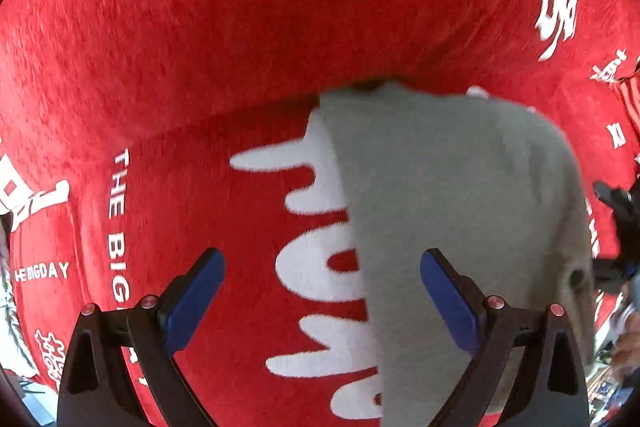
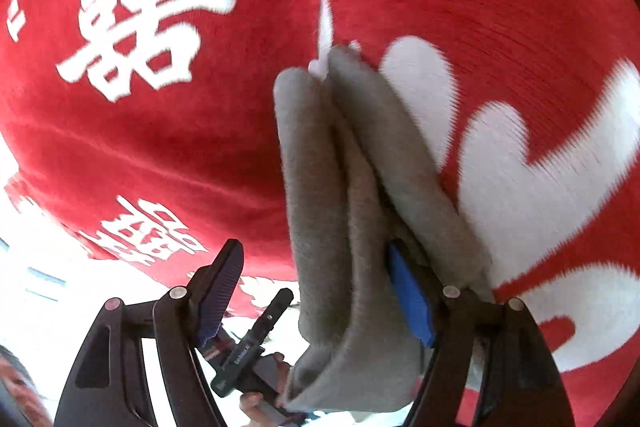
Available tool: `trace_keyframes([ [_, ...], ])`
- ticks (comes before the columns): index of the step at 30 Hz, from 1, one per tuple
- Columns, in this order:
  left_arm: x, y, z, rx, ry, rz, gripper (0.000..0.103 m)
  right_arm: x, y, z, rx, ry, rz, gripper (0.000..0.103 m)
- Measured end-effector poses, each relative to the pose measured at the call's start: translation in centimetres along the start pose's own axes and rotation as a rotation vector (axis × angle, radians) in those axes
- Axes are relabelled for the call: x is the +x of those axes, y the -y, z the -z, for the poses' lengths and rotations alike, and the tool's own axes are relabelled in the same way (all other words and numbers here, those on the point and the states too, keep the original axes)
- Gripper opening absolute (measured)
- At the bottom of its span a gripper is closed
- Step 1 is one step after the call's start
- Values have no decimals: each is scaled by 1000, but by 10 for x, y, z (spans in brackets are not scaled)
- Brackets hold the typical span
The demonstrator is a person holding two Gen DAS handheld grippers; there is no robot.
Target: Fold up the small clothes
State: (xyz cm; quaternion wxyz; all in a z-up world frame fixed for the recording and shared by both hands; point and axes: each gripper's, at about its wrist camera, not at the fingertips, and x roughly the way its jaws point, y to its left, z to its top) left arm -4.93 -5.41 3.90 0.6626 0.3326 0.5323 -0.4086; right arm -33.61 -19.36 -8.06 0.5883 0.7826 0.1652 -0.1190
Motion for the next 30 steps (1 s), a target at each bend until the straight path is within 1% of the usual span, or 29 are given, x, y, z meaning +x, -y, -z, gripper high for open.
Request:
trace_keyframes([
  [1, 4, 3, 3, 11, -4, -8, 99, 6, -9, -3, -42, -16, 69, 51],
  [2, 6, 4, 4, 19, -6, -16, 98, 15, -24, -4, -119, -46, 187, 16],
  [3, 7, 6, 7, 24, -4, -22, 99, 20, -37, -3, -181, -53, 242, 16],
  [4, 11, 11, 7, 23, 0, -19, 99, 24, -53, 0, -270, -62, 272, 16],
  [5, 10, 13, 9, 20, 6, -11, 99, 28, -73, 5, -380, -70, 286, 16],
  [7, 14, 16, 9, 18, 3, -10, 99, 32, -92, 6, -482, -67, 307, 16],
  [9, 21, 20, 11, 28, -7, -21, 99, 33, -83, -5, -463, -56, 365, 16],
  [11, 26, 21, 14, 28, -18, -15, 99, 33, -61, -17, -389, -40, 469, 17],
  [12, 26, 21, 15, 26, -22, -9, 99, 29, -48, -21, -338, -31, 502, 19],
  [13, 26, 20, 16, 25, -24, -9, 99, 23, -42, -19, -306, -14, 499, 19],
  [14, 26, 19, 17, 26, -26, -10, 99, 15, -40, -15, -288, 3, 485, 22],
  [15, 25, 18, 17, 27, -29, -11, 99, 11, -45, -11, -286, 21, 496, 32],
  [16, 25, 16, 18, 27, -32, -12, 99, 3, -44, -5, -294, 33, 535, 40],
  [17, 23, 15, 18, 28, -35, -14, 99, -3, -45, 2, -306, 39, 566, 50],
  [18, 22, 14, 19, 30, -39, -17, 99, -5, -54, 10, -322, 39, 564, 50],
  [20, 20, 13, 20, 38, -43, -25, 99, -13, -65, 22, -362, 31, 502, 50],
  [22, 18, 14, 23, 45, -49, -24, 99, -18, -78, 38, -430, 13, 457, 53],
  [23, 18, 15, 25, 46, -54, -20, 99, -17, -85, 46, -464, -5, 447, 58],
  [26, 17, 16, 28, 31, -70, 11, 99, -2, -89, 64, -510, -80, 495, 59],
  [27, 17, 17, 29, 27, -72, 25, 99, -1, -80, 69, -515, -110, 537, 46],
  [28, 15, 19, 30, 27, -74, 38, 99, 5, -75, 72, -521, -132, 558, 24],
  [29, 15, 22, 32, 30, -75, 44, 99, 12, -74, 75, -523, -150, 563, 8],
  [30, 15, 24, 34, 35, -78, 44, 99, 14, -74, 79, -531, -154, 548, 8],
])
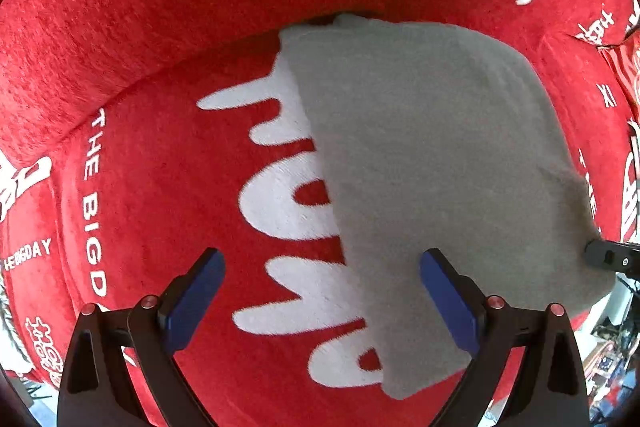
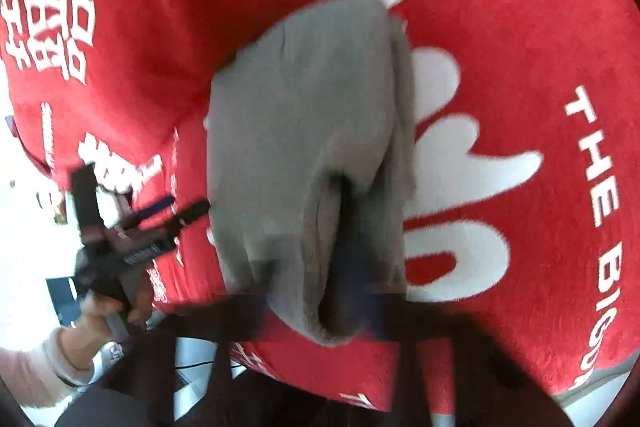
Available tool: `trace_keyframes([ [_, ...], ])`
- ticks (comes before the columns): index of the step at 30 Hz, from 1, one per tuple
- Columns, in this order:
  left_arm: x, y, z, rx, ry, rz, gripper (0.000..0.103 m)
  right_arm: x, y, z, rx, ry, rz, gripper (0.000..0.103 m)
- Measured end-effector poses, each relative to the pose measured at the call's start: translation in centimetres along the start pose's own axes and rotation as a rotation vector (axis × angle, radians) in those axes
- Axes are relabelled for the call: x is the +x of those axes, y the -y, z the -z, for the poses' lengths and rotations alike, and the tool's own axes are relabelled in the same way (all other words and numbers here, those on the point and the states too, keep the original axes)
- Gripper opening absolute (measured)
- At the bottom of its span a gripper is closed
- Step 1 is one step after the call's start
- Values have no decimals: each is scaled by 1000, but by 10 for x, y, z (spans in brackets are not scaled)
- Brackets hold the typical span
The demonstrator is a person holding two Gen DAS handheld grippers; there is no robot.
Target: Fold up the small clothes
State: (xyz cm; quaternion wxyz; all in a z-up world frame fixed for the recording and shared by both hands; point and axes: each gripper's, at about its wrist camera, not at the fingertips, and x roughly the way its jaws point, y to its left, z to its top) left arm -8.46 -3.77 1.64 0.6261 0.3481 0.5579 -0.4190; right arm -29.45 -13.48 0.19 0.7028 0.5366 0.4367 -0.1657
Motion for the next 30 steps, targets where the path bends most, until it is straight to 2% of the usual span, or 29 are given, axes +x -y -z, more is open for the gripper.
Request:
trace_keyframes([
  [2, 7, 5, 7, 20, -17, -7, 99, 4, 1, 5, -19, 0, -1, 7],
  [4, 17, 7, 16, 38, -27, -18, 99, 14, 7, 8, -13, -16, 63, 7],
  [6, 26, 7, 25, 39, -56, -11, 99, 24, 35, 11, 22, -56, 131, 7],
  [7, 27, 7, 28, 38, -61, -11, 99, 29, 49, 16, 55, -75, 129, 7],
  [9, 27, 6, 34, 37, -60, -18, 99, 27, 58, 20, 83, -57, 84, 7],
  [11, 26, 3, 38, 20, -66, -17, 99, 25, 58, 21, 78, -53, 104, 7],
  [14, 22, -1, 41, -17, -74, -10, 99, 21, 55, 23, 85, -53, 154, 19],
  [17, 17, -2, 45, -31, -71, -15, 99, 12, 52, 25, 129, -26, 176, 25],
  [26, 10, -16, 65, -51, -63, -1, 99, -23, 32, 43, 141, 87, 309, 26],
  [28, 6, -22, 70, -50, -63, -18, 99, -27, 22, 49, 135, 111, 321, 34],
  [30, 1, -28, 77, -52, -56, -25, 99, -29, 10, 54, 123, 130, 336, 47],
])
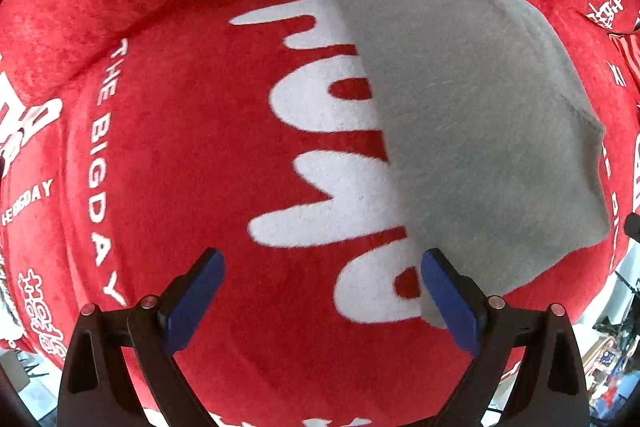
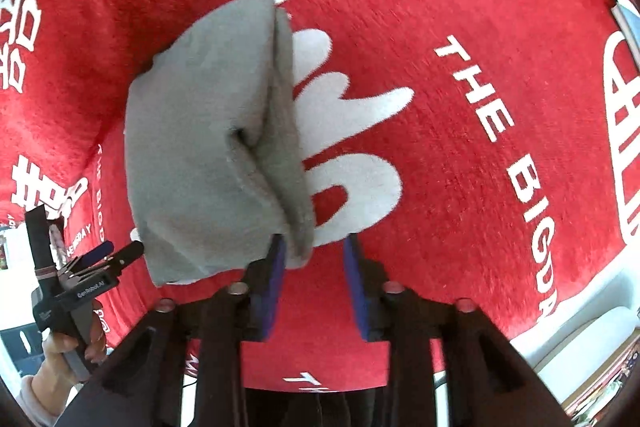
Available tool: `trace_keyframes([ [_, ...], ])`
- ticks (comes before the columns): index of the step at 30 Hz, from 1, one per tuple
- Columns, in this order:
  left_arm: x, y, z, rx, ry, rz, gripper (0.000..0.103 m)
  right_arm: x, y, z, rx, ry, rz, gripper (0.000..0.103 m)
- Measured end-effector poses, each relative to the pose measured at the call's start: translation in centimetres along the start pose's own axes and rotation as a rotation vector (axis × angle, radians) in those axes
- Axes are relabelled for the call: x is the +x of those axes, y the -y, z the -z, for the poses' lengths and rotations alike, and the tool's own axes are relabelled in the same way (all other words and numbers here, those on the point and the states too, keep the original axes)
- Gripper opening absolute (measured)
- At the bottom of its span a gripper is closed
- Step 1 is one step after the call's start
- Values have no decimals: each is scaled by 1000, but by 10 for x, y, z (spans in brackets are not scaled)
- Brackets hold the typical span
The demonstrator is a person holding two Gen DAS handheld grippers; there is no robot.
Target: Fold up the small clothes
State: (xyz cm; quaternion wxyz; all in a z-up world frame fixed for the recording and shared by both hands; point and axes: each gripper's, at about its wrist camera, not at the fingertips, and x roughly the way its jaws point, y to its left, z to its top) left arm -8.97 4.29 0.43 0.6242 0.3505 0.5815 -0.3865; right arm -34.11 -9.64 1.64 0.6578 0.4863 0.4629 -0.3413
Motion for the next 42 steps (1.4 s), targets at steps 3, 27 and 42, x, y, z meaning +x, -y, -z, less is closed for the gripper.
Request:
trace_keyframes([
  [3, -5, -12, 9, -10, -2, 10, 99, -6, -8, 4, 5, 6, -12, 48],
  [27, -23, -80, 51, -89, 47, 5, 103, 10, -109, 54, -134, -29, -43, 81],
  [42, -16, -54, 24, -126, -3, -44, 103, 24, -86, 15, -130, -100, -68, 81],
])
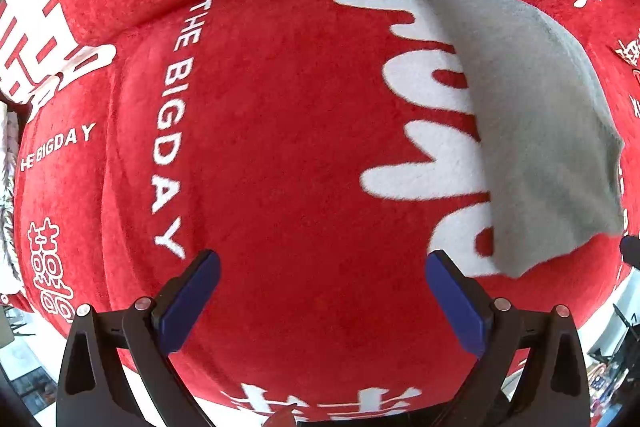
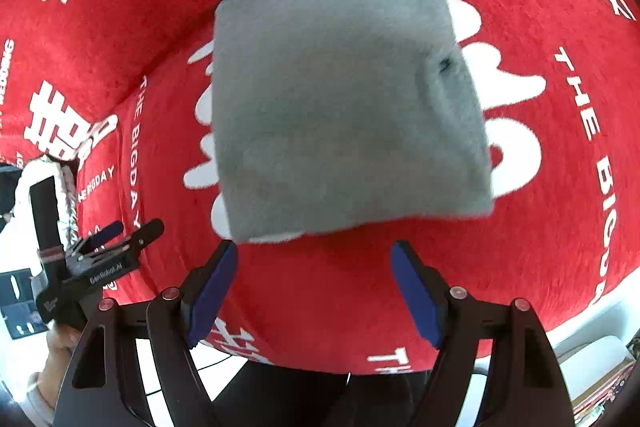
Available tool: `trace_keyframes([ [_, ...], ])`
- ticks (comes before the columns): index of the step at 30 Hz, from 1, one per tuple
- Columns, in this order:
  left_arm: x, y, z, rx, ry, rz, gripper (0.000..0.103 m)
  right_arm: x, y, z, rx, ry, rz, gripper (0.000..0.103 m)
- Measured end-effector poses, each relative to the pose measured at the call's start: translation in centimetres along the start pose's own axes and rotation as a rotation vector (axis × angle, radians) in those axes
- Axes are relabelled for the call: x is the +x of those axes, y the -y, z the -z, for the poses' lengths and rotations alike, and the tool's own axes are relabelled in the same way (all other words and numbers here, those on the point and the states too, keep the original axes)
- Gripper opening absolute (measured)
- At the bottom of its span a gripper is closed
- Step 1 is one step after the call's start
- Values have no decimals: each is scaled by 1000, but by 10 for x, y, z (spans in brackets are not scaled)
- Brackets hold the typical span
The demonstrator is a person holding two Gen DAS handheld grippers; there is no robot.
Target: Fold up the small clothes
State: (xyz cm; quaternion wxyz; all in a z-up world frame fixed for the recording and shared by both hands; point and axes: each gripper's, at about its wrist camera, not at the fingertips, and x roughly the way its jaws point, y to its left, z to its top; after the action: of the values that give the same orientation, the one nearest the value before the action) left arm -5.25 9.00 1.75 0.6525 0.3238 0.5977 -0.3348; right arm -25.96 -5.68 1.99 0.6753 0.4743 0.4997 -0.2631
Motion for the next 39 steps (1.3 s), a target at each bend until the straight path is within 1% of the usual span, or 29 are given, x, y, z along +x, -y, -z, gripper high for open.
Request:
trace_keyframes([
  [3, 0, 14, -12, -5, -7, 6, 103, -7, 13, -18, 4, 1, -8, 81],
  [6, 4, 26, -27, -23, -2, -40, 103, -15, 28, -38, -6, 5, -3, 81],
  [8, 7, 32, -37, -37, -3, -49, 103, -20, 39, -50, -1, 11, 2, 81],
  [10, 9, 37, -48, -56, -2, -33, 103, -22, 54, -65, 16, 18, 7, 81],
  [13, 10, 44, -65, -73, -6, 54, 103, -16, 73, -84, 45, 8, -6, 81],
  [15, 11, 49, -77, -85, 2, 82, 103, -9, 83, -96, 68, -7, -19, 81],
  [19, 17, 57, -95, -99, -1, 79, 103, 2, 98, -114, 99, -19, -42, 81],
  [22, 24, 64, -104, -112, -17, 86, 103, 11, 102, -123, 111, -34, -86, 81],
  [25, 28, 70, -110, -113, -17, 78, 103, 19, 103, -130, 109, -52, -109, 80],
  [26, 28, 72, -111, -112, -14, 74, 103, 21, 101, -131, 93, -54, -114, 61],
  [27, 29, 73, -113, -112, -12, 69, 103, 22, 98, -131, 73, -59, -113, 12],
  [28, 29, 75, -115, -112, -12, 66, 103, 23, 97, -132, 56, -68, -102, 14],
  [30, 29, 75, -116, -112, -14, 63, 103, 24, 96, -133, 34, -74, -95, 13],
  [33, 29, 76, -116, -107, -19, 58, 103, 23, 99, -131, 40, -75, -87, 13],
  [39, 28, 84, -126, -101, -21, 41, 103, 20, 110, -128, 70, -85, -124, 13],
])
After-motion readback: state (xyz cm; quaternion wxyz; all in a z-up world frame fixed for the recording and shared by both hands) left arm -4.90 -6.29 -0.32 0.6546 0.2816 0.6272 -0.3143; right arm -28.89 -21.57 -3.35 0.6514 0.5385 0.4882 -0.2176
